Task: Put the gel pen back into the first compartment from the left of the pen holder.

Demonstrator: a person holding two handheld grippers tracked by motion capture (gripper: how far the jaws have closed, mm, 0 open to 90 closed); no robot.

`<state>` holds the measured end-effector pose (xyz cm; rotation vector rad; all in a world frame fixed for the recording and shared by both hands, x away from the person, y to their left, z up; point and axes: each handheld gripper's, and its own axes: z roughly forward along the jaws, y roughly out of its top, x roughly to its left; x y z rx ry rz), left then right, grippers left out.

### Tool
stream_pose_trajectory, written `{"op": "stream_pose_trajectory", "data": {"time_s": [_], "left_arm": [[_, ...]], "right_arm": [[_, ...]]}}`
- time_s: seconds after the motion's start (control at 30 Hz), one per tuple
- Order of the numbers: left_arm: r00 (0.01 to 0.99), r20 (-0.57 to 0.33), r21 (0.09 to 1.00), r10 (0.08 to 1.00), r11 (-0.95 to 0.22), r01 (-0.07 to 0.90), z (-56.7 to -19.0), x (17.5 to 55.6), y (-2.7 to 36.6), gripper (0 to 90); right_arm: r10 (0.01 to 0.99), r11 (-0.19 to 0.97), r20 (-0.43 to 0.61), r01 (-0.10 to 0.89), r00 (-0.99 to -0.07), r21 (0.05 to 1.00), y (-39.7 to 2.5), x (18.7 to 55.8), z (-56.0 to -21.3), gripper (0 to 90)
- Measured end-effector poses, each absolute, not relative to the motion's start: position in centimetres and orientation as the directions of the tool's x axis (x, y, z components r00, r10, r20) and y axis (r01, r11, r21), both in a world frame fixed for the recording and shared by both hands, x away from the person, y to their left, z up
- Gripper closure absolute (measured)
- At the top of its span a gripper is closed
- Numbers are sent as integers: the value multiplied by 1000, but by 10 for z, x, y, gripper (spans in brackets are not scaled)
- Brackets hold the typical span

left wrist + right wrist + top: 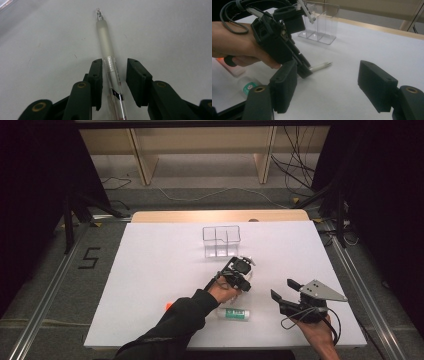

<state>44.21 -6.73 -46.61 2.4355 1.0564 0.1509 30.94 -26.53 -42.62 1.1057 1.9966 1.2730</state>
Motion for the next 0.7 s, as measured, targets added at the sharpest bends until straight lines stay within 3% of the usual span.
{"op": "stream_pose_trajectory", "data": {"time_s": [0.7], "left_arm": [[706,-71,410,705,-624,665,-463,449,-73,731]], "right_arm": [[847,230,-3,361,-531,904,-264,310,-426,327]]}}
